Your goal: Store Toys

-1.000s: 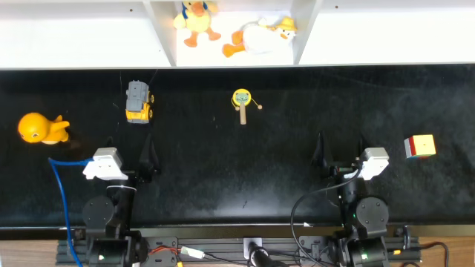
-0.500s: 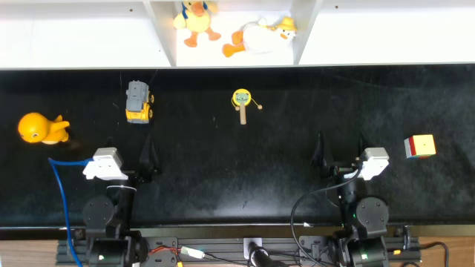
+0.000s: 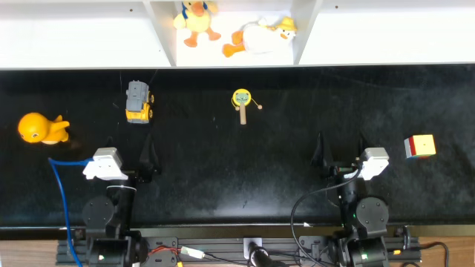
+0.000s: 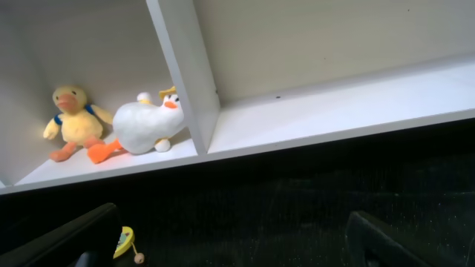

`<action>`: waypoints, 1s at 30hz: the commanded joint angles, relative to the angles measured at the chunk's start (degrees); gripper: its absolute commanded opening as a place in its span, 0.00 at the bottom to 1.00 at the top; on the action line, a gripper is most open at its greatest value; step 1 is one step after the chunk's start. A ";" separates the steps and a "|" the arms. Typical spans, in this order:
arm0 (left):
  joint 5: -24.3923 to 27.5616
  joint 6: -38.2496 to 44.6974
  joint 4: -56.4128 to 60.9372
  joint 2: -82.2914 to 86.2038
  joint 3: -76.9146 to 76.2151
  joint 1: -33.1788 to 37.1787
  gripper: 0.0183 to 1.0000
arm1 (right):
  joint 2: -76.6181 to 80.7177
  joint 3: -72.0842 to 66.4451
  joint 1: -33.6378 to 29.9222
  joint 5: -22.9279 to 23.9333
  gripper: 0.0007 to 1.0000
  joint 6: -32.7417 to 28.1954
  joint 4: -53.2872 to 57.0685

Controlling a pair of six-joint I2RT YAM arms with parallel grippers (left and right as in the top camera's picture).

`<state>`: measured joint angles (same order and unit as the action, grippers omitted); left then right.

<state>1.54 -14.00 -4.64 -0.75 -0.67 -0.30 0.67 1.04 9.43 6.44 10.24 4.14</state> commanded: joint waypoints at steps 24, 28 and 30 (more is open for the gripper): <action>0.76 0.44 0.02 0.59 0.20 -0.20 1.00 | -0.46 -0.79 0.31 0.46 1.00 -0.39 -0.31; -1.46 0.46 0.00 0.59 0.20 -0.20 1.00 | -0.46 -0.79 0.31 0.46 1.00 -0.42 -0.31; -3.58 0.44 0.02 0.59 0.20 -0.20 1.00 | -0.46 -0.79 0.31 0.48 1.00 -0.42 -0.31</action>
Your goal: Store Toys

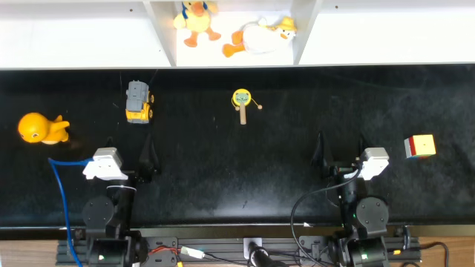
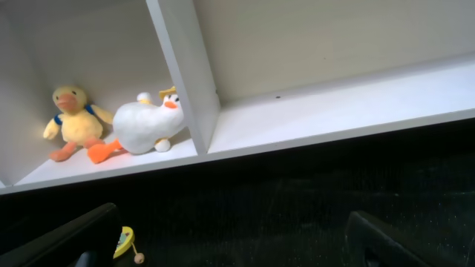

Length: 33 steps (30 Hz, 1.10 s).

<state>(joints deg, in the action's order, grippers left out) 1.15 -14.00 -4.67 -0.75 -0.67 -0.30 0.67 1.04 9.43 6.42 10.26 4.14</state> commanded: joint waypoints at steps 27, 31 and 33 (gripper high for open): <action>-12.00 0.79 -29.55 -26.25 -46.56 -0.04 1.00 | -0.46 -0.79 0.31 0.48 1.00 -0.42 -0.31; -15.93 3.72 -38.42 -39.58 -60.43 0.35 1.00 | -0.46 -0.79 0.31 0.48 1.00 -0.42 -0.31; -17.38 4.46 -41.48 -45.86 -66.49 1.81 1.00 | -0.46 -0.79 0.31 0.50 1.00 -0.44 -0.31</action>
<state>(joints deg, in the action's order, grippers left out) -11.55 -11.97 -44.18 -40.34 -60.71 0.08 0.69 1.04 9.43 6.42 10.26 4.10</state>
